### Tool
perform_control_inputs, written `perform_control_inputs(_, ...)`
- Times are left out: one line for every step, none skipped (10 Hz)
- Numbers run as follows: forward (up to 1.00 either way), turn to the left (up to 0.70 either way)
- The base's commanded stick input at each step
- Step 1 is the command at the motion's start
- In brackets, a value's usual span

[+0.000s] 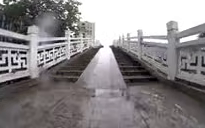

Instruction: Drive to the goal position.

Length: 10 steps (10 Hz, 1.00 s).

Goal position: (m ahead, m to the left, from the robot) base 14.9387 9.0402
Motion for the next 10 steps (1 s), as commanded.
perform_control_inputs(0.6,0.0)
perform_control_inputs(0.6,0.0)
perform_control_inputs(0.6,0.0)
perform_control_inputs(0.6,0.0)
perform_control_inputs(0.6,0.0)
perform_control_inputs(0.6,0.0)
perform_control_inputs(0.6,0.0)
perform_control_inputs(0.6,0.0)
perform_control_inputs(0.6,0.0)
perform_control_inputs(0.6,0.0)
